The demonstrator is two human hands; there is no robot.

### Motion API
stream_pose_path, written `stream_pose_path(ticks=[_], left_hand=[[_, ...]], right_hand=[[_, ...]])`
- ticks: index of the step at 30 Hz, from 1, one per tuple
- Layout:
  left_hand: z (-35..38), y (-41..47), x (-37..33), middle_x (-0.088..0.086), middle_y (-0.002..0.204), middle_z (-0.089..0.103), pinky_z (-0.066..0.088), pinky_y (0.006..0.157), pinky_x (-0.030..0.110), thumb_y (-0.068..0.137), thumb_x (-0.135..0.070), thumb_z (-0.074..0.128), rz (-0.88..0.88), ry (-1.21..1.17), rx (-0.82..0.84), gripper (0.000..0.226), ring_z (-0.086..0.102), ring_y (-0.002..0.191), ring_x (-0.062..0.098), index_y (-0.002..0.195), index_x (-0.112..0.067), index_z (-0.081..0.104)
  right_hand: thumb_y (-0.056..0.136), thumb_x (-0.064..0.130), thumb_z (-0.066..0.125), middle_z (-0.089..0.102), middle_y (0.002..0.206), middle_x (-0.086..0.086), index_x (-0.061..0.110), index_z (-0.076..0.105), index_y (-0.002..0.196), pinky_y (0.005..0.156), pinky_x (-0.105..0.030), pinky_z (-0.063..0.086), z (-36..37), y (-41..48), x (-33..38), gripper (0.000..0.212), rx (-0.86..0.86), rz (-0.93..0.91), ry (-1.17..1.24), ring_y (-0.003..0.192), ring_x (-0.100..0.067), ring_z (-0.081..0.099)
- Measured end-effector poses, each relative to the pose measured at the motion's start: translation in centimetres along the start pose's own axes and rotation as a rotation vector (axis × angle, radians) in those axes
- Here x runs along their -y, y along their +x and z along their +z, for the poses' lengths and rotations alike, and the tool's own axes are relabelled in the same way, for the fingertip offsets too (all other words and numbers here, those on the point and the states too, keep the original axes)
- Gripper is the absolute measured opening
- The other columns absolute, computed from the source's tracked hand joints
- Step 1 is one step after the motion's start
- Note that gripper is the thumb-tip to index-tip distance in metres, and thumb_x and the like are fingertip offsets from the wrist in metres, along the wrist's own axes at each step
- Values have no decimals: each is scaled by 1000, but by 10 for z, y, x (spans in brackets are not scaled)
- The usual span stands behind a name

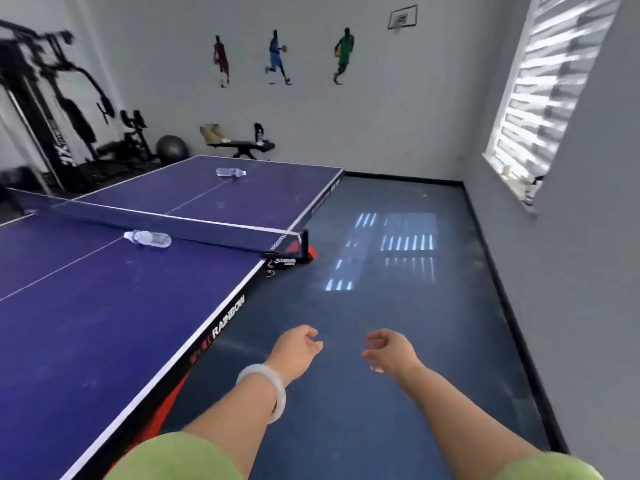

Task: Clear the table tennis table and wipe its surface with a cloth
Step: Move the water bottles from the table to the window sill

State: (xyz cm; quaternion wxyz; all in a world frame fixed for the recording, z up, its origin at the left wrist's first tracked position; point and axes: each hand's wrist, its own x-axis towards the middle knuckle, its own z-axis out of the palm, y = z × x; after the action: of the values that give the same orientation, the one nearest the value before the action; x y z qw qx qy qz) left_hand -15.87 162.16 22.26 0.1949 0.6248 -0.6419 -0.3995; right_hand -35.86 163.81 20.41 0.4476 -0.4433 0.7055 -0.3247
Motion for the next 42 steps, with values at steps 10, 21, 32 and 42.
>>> stream_pose_path(ticks=[10, 21, 32, 42], left_hand=[[-135, 81, 91, -4, 117, 57, 41, 85, 22, 98, -28, 55, -210, -95, -285, 31, 54, 105, 13, 127, -16, 57], [-172, 184, 116, -8, 108, 57, 38, 65, 12, 97, -32, 56, -426, -145, -485, 26, 55, 92, 7, 121, -22, 59], [-247, 268, 193, -4, 115, 56, 45, 75, 21, 99, -32, 53, -580, -175, -580, 33, 55, 101, 12, 128, -17, 55], [-369, 379, 294, 2, 139, 40, 38, 106, 37, 92, -45, 61, -724, -52, -584, 57, 42, 128, 21, 139, -18, 42]], right_hand=[[90, 3, 62, 64, 93, 0, 9, 61, 119, 82, -32, 51, 137, 122, 117, 30, 287, -121, -75, 84, -22, 60], [91, 8, 66, 64, 103, 2, 10, 58, 122, 91, -28, 51, 202, 269, 193, 32, 570, -276, -288, 94, -14, 61], [90, 16, 69, 62, 109, 3, 21, 62, 117, 95, -38, 53, 329, 366, 252, 28, 754, -295, -368, 102, -16, 61], [91, 17, 68, 64, 109, 7, 24, 62, 113, 96, -37, 53, 459, 457, 334, 24, 767, -237, -367, 96, -14, 65]])
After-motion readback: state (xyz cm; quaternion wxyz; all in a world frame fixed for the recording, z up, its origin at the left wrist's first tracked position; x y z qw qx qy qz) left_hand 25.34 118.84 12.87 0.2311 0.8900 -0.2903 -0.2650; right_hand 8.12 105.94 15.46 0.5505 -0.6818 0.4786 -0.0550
